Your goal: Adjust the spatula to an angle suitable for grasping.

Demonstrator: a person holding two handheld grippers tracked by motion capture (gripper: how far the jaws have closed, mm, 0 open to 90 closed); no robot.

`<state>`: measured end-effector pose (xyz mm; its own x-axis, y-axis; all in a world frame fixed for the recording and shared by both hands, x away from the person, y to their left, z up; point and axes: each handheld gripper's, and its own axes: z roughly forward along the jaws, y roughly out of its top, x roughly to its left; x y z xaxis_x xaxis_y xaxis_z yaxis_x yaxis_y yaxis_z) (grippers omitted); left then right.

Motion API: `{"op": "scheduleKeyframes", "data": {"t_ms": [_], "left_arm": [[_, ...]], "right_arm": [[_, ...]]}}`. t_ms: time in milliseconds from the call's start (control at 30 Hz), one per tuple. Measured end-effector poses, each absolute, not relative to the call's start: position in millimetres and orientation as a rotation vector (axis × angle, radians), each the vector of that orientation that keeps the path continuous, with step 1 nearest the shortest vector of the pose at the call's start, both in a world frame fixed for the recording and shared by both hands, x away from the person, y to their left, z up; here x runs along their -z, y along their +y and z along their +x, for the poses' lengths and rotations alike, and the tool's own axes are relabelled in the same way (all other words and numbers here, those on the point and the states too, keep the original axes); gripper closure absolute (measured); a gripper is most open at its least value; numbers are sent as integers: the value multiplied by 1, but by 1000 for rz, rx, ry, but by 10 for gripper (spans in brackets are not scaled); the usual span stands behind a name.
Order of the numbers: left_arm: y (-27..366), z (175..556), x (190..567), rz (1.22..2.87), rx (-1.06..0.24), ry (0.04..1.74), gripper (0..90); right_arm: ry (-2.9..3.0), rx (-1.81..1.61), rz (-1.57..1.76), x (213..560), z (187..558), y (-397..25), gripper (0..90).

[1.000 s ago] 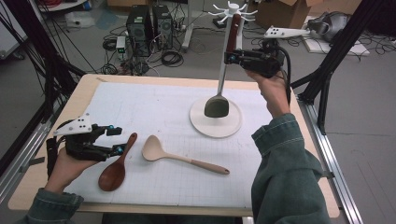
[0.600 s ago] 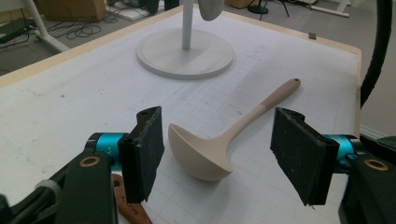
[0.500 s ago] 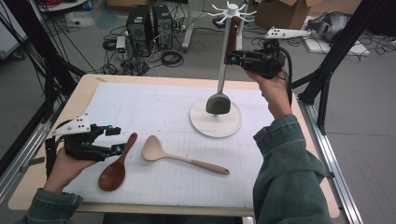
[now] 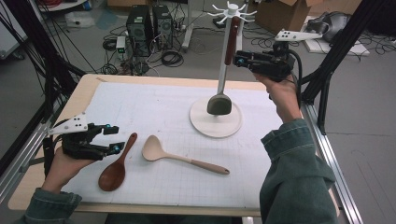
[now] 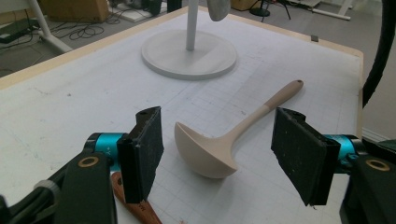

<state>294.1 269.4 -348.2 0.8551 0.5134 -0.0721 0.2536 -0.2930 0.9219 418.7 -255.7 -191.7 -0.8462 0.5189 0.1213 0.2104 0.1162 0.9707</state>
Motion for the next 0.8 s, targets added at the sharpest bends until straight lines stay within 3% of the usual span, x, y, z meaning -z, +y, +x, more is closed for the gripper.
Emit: {"op": "scheduleKeyframes", "data": {"t_ms": [300, 800], "left_arm": [[271, 294, 347, 1878, -292, 575, 335], [273, 293, 345, 1874, -294, 576, 332]], "right_arm": [[2132, -1801, 726, 180, 411, -264, 889], [2076, -1772, 697, 132, 404, -264, 897]]}}
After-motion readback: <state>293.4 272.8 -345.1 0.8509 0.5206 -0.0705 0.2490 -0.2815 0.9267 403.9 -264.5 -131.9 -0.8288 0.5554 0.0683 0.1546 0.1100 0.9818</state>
